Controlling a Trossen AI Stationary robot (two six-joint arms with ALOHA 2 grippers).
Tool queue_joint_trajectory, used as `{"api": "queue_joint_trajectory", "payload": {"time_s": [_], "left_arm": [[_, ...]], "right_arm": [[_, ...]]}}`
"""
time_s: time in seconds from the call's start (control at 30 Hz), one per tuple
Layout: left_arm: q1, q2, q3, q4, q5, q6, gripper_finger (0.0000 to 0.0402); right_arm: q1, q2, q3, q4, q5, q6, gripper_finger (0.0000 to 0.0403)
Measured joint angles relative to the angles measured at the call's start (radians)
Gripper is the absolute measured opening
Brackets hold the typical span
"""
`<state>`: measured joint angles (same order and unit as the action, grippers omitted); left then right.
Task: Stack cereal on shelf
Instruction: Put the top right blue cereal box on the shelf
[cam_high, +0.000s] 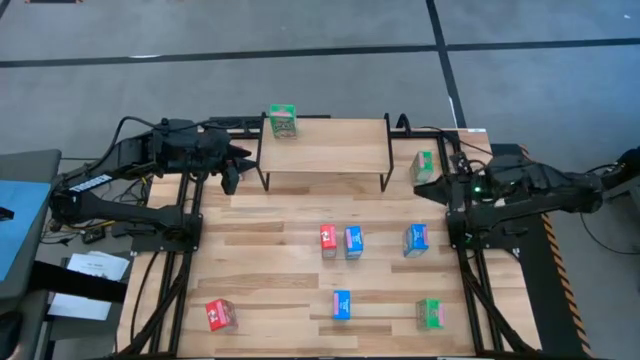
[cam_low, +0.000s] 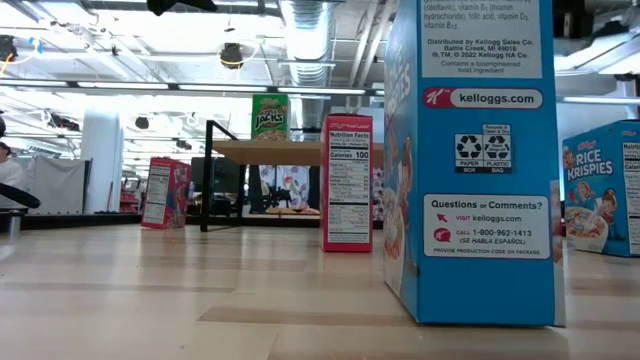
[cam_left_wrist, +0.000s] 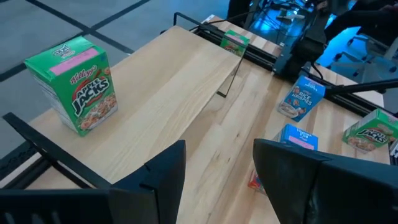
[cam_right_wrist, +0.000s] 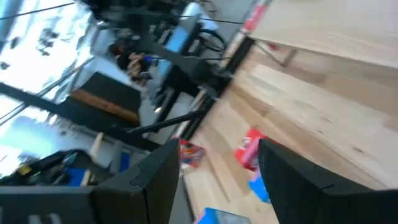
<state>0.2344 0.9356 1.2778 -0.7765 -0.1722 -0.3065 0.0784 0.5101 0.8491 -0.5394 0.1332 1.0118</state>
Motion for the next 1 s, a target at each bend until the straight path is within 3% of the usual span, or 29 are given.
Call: {"api": "queue_joint_trajectory", "payload": {"time_s": [0.23, 0.5, 0.77, 1.0], "left_arm": [[0.000, 0.000, 0.000, 0.000, 0.000, 0.000, 0.0176], [0.000, 0.000, 0.000, 0.000, 0.000, 0.000, 0.0176], [0.000, 0.000, 0.000, 0.000, 0.000, 0.001, 0.0176], [0.000, 0.000, 0.000, 0.000, 0.000, 0.040, 0.0176]], "right_arm": [[-0.014, 0.031, 0.146, -0.102, -0.003, -0.029, 0.0240], [-0.035, 0.105, 0.302, -0.507, -0.004, 0.221, 0.0240], [-0.034, 0.206, 0.307, -0.730, -0.087, 0.482, 0.0240], [-0.034, 0.282, 0.307, -0.806, -0.088, 0.554, 0.0240]]}}
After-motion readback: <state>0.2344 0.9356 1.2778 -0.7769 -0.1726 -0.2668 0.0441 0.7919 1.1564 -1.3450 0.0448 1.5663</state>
